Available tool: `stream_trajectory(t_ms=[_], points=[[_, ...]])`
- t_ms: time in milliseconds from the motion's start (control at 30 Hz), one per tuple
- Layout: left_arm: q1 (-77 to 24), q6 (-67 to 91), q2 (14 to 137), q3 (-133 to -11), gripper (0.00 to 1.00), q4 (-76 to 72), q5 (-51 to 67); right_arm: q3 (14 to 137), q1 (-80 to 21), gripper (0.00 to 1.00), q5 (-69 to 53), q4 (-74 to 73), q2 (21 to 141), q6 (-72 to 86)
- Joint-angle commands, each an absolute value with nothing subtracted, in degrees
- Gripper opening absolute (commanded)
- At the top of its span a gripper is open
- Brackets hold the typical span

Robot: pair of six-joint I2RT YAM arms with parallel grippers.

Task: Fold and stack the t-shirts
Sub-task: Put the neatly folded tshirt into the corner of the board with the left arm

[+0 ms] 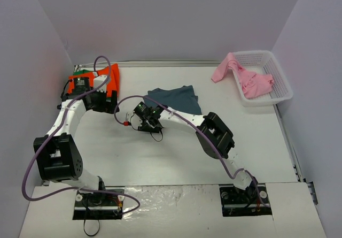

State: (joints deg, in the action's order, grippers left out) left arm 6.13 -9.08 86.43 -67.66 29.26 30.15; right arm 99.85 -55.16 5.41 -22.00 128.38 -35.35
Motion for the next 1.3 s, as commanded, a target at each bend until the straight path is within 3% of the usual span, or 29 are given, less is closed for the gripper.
stream_trajectory(t_ms=[0, 67, 200, 233, 833, 1267], points=[[6.7, -8.8, 86.0, -68.3, 0.94, 29.3, 31.4, 99.9, -55.4, 0.36, 7.2, -23.6, 129.8, -34.8], [6.7, -8.3, 86.5, -68.3, 0.94, 29.8, 33.3, 100.0, -55.4, 0.28, 7.5, -23.6, 130.4, -34.9], [7.3, -5.8, 87.4, -67.5, 0.94, 29.0, 38.0, 101.1, -55.3, 0.02, 9.2, -23.6, 131.1, -35.7], [7.3, -5.7, 87.9, -67.4, 0.94, 28.9, 39.4, 101.4, -55.3, 0.00, 9.6, -23.6, 131.1, -35.7], [5.5, 8.8, 106.2, -69.9, 0.94, 23.7, 61.1, 110.2, -55.3, 0.00, 12.6, -28.7, 129.1, -36.7], [-4.6, 27.1, 112.0, -72.9, 0.94, 10.5, 57.8, 111.4, -55.4, 0.00, 12.7, -30.0, 127.7, -36.7]])
